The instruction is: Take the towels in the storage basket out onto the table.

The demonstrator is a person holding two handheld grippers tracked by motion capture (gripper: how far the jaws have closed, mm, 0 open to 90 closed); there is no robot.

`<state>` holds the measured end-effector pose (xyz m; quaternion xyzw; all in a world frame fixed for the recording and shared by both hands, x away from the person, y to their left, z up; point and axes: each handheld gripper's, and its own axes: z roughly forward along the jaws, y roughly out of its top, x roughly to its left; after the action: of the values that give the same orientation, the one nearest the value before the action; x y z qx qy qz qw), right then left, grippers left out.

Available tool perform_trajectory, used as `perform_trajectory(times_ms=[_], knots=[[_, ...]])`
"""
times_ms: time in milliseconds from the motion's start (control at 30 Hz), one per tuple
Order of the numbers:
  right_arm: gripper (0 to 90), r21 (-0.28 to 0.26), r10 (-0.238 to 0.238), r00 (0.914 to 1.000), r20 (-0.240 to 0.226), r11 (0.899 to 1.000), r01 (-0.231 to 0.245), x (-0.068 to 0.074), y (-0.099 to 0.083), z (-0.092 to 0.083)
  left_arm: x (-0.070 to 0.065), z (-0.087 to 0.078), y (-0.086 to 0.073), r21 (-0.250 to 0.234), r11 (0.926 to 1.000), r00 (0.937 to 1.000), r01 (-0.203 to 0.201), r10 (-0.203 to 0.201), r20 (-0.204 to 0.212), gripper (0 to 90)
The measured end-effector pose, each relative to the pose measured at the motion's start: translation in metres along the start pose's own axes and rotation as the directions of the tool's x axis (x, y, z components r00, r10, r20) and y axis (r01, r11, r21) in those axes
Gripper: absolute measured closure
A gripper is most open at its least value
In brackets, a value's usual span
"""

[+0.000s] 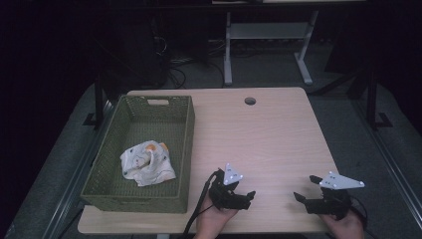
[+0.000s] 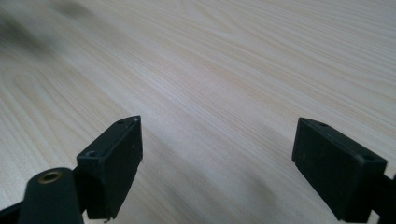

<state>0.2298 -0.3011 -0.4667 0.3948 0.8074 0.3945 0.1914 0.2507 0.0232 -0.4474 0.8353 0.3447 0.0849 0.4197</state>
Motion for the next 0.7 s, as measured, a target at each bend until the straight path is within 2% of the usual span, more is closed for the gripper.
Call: perform_trajectory(times_ms=[167, 200, 233, 267, 367, 467, 533, 567, 600, 633, 700], knots=[[15.8, -0.009, 0.003, 1.0, 0.007, 1.0, -0.003, 0.0, -0.001, -0.002, 0.001, 0.003, 0.004, 0.006, 0.9998, 0.9992, 0.018, -0.018, 0.034, 24.2], [15.8, -0.007, 0.004, 1.0, 0.005, 1.0, -0.004, 0.0, -0.001, -0.003, 0.0, 0.005, 0.009, 0.028, 0.9992, 0.9977, 0.029, -0.031, 0.061, 24.2], [15.8, -0.006, 0.006, 0.9999, 0.008, 1.0, -0.006, 0.001, 0.0, -0.004, 0.0, 0.005, 0.009, 0.028, 0.9992, 0.9977, 0.029, -0.031, 0.061, 24.2], [15.8, -0.007, 0.003, 0.9999, 0.011, 1.0, -0.003, 0.001, 0.0, -0.005, 0.001, 0.005, 0.014, 0.037, 0.999, 0.9959, 0.025, -0.028, 0.086, 24.2], [15.8, -0.014, -0.002, 0.9999, 0.015, 1.0, 0.002, 0.002, 0.0, -0.006, 0.002, 0.003, 0.019, 0.037, 0.999, 0.9938, 0.027, -0.031, 0.107, 24.3], [15.8, -0.012, 0.004, 0.9999, 0.014, 1.0, -0.004, 0.001, 0.001, -0.006, 0.007, -0.001, 0.029, 0.044, 0.9966, 0.9823, 0.069, -0.076, 0.171, 24.2], [15.8, -0.007, 0.0, 0.9999, 0.016, 1.0, 0.0, 0.001, 0.001, -0.005, 0.013, -0.01, 0.039, 0.047, 0.9953, 0.9693, 0.084, -0.093, 0.228, 24.2], [15.8, -0.007, 0.0, 0.9999, 0.016, 1.0, 0.0, 0.001, 0.001, -0.005, 0.013, -0.01, 0.039, 0.047, 0.9953, 0.9693, 0.084, -0.093, 0.228, 24.2], [15.8, -0.011, 0.002, 0.9999, 0.017, 1.0, -0.002, 0.001, 0.002, -0.005, 0.019, -0.018, 0.046, 0.053, 0.9932, 0.9532, 0.104, -0.115, 0.28, 24.2], [15.8, -0.011, 0.002, 0.9999, 0.017, 1.0, -0.002, 0.001, 0.002, -0.005, 0.019, -0.018, 0.046, 0.053, 0.9932, 0.9532, 0.104, -0.115, 0.28, 24.2], [15.8, -0.011, -0.006, 0.9998, 0.018, 1.0, 0.006, 0.001, 0.002, -0.006, 0.025, -0.027, 0.053, 0.053, 0.9908, 0.9341, 0.125, -0.135, 0.33, 24.2]])
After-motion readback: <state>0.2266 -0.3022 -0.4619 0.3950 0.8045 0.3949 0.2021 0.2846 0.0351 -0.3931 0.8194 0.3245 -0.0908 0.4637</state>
